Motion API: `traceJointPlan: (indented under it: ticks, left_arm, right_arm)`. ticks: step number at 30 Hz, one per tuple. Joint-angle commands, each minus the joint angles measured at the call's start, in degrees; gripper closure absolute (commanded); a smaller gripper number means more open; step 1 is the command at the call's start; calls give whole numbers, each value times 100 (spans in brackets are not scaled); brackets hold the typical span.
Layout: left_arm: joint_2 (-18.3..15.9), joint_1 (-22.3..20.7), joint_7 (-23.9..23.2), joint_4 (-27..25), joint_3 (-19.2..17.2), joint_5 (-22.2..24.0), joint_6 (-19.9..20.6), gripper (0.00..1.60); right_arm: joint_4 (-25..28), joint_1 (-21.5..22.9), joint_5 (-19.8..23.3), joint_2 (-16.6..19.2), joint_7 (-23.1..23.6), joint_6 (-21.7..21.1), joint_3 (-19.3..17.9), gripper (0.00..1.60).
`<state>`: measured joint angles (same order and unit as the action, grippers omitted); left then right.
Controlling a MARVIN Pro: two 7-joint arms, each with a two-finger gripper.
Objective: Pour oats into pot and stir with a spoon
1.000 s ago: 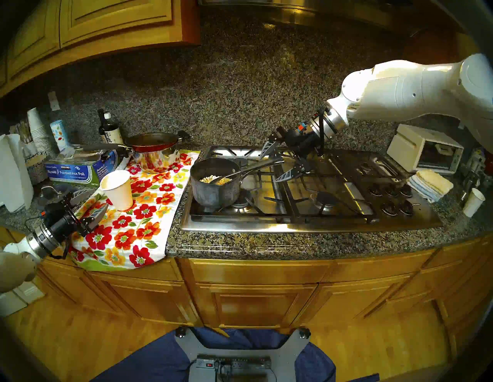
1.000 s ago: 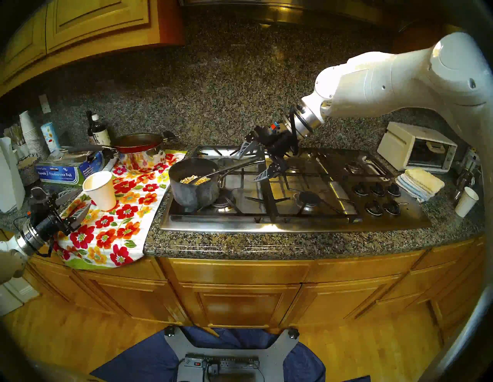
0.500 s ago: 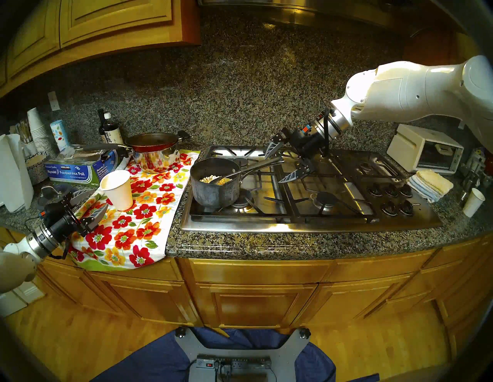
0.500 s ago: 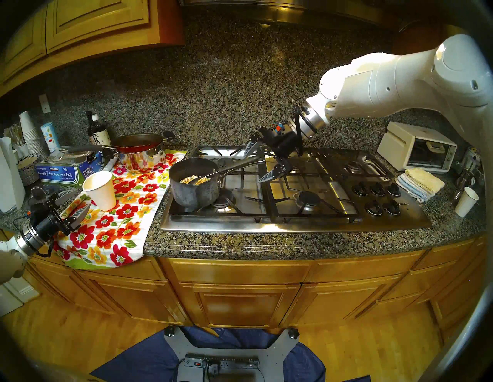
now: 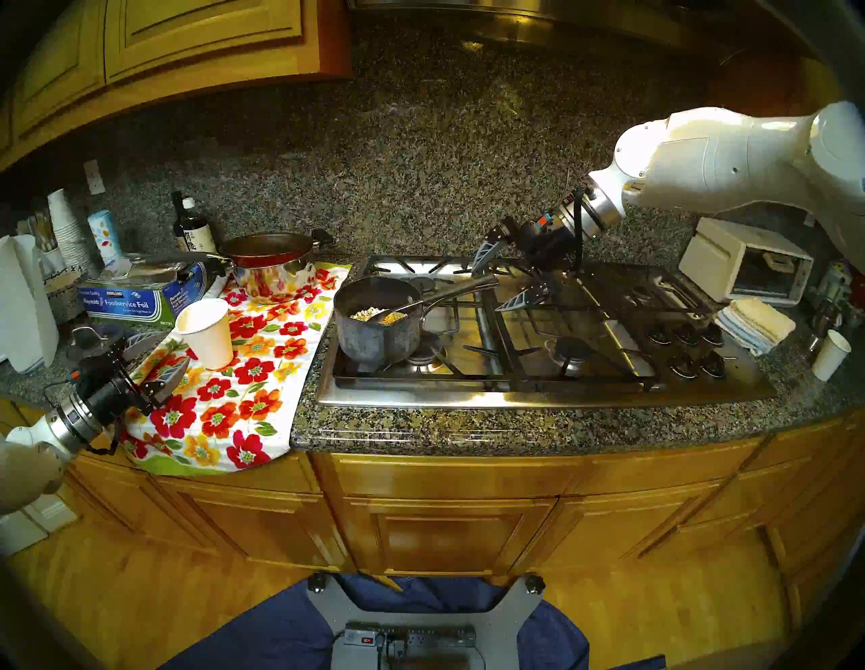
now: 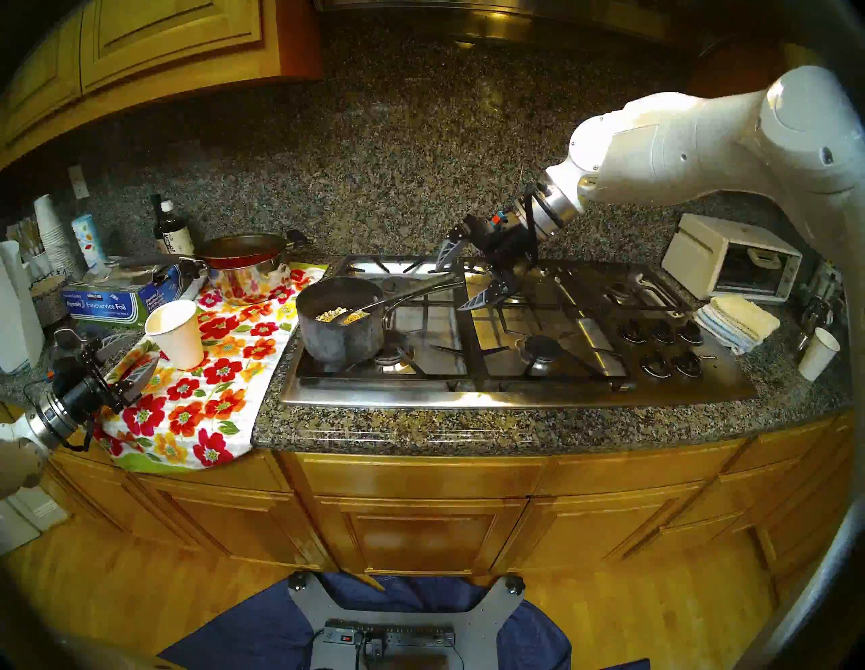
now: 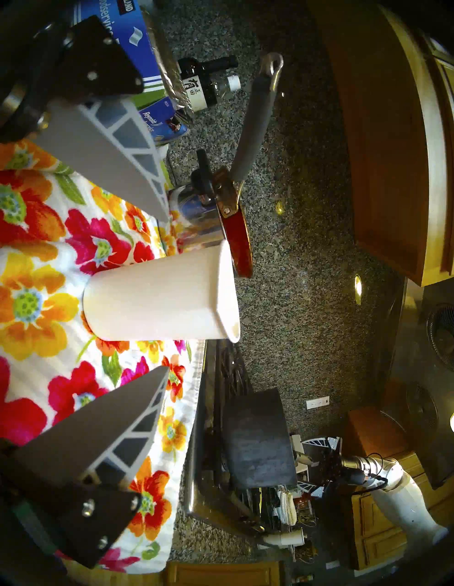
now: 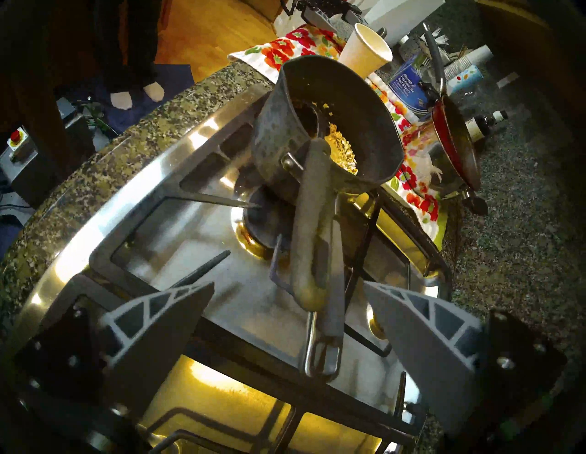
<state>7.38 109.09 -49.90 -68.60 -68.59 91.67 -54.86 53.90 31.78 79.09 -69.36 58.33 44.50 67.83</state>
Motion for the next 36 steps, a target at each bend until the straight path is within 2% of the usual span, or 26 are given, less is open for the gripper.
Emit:
traceJointPlan:
  ticks: [1, 19, 35, 36]
  left_arm:
    - [-83, -29, -599, -2, -183, 25, -14, 0]
    - [-83, 7, -579, -9, -218, 14, -14, 0]
    - [-81, 70, -650, -5, -290, 48, -14, 0]
    - [-83, 83, -523, -29, -296, -19, -14, 0]
  right_arm:
    - [-353, 43, 7, 57, -38, 12, 1, 0]
    - [-1149, -159, 63, 73, 175, 75, 30, 0]
    - [-1405, -280, 31, -19, 281, 106, 90, 0]
    - [-1409, -283, 33, -20, 283, 108, 91, 0]
